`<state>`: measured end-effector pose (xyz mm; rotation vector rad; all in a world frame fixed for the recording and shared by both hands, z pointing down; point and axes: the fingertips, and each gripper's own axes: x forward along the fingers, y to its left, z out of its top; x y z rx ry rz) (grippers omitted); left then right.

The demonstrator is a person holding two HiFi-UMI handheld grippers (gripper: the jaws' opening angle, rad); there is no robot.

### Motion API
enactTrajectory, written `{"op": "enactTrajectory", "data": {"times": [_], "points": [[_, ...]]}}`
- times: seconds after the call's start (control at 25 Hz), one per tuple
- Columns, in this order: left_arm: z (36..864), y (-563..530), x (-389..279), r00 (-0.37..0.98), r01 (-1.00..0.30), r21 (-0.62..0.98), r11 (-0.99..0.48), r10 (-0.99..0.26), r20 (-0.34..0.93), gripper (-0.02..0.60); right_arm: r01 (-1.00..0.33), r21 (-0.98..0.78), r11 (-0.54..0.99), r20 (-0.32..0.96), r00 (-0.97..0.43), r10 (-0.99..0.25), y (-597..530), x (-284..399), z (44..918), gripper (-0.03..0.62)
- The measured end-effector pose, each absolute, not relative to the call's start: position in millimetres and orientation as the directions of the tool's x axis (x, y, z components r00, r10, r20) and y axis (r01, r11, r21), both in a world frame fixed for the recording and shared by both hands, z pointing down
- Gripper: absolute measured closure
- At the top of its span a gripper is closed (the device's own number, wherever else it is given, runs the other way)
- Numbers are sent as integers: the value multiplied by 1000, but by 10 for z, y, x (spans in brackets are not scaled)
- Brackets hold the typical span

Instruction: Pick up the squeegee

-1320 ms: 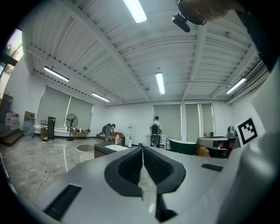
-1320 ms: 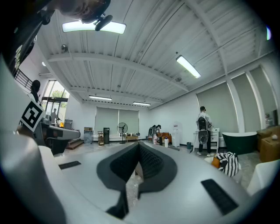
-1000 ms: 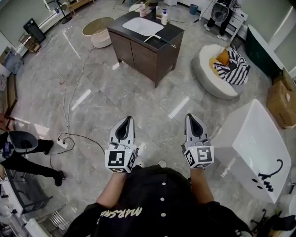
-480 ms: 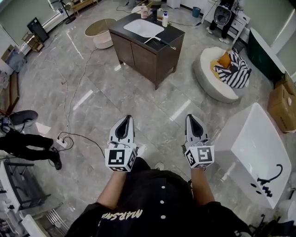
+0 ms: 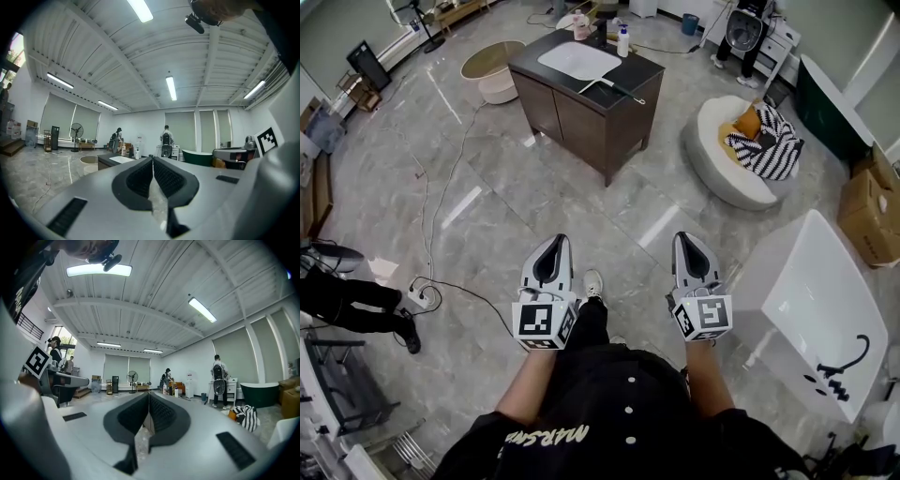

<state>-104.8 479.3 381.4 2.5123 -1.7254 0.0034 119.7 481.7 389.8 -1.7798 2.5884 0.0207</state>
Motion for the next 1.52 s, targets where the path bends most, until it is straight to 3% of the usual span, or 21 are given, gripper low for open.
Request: {"op": "enactTrajectory", "data": {"times": [0.92, 1.52], "points": [[3802, 2242, -1103, 429, -901, 93, -423, -902, 53, 563, -948, 45, 314, 11, -314, -949, 2400, 1105, 3843, 597], [4013, 1337, -1275, 458, -887, 109, -448, -884, 92, 563, -961, 42, 273, 41, -271, -962, 1616, 946, 3969, 595]]}}
